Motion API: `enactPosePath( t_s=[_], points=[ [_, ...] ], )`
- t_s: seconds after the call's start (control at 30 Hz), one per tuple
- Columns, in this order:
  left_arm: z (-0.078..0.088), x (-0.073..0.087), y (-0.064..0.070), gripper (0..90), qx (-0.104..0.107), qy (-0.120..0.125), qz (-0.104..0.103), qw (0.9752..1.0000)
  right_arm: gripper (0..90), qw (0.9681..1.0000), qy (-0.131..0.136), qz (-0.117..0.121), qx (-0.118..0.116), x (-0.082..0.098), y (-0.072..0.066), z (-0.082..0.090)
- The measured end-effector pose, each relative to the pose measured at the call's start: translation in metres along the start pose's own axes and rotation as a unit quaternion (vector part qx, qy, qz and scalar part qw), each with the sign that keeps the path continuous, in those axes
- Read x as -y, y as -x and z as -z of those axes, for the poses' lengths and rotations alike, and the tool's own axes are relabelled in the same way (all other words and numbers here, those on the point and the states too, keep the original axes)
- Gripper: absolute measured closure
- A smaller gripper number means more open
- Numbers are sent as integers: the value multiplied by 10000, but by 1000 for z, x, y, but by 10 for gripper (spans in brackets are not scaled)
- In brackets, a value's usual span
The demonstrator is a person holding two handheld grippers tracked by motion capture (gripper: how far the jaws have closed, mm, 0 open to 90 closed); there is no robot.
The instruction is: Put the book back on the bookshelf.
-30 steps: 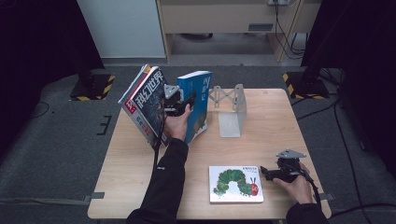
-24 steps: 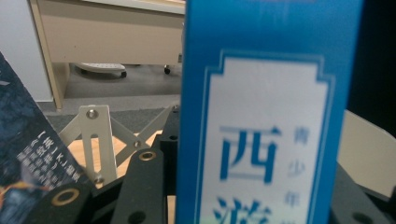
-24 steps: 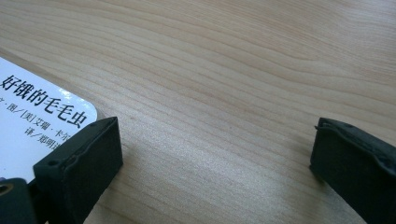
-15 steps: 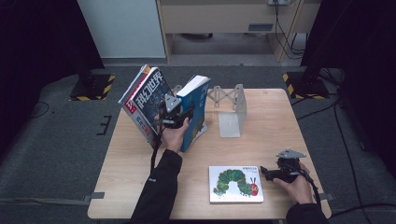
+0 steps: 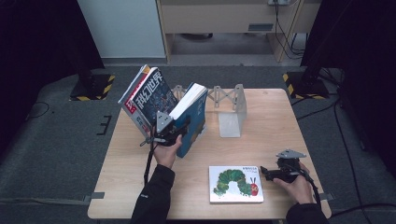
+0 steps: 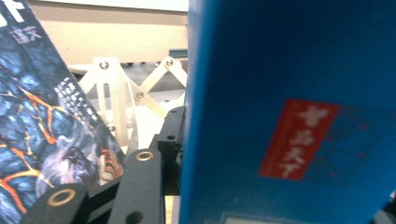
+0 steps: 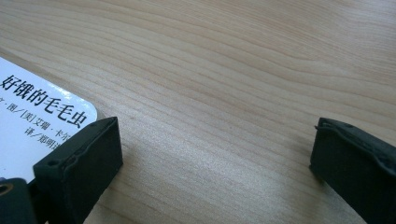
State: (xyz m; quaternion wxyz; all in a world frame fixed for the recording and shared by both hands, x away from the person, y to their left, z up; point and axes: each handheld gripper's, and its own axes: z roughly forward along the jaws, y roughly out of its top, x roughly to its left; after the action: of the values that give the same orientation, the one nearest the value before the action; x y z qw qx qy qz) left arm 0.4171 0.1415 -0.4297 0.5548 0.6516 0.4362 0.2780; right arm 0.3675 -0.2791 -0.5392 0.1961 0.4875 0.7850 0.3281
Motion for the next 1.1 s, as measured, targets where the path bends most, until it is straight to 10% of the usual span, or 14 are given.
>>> enactPosePath(
  t_s=[0.77,1.1],
  points=[
    [-27,5,14,561,-128,316,271,9991,25,10000,-1,7,-5,0,0,0],
    [-15,19,8,534,-25,324,197,9993,25,10000,-2,6,-4,0,0,0]
  ],
)
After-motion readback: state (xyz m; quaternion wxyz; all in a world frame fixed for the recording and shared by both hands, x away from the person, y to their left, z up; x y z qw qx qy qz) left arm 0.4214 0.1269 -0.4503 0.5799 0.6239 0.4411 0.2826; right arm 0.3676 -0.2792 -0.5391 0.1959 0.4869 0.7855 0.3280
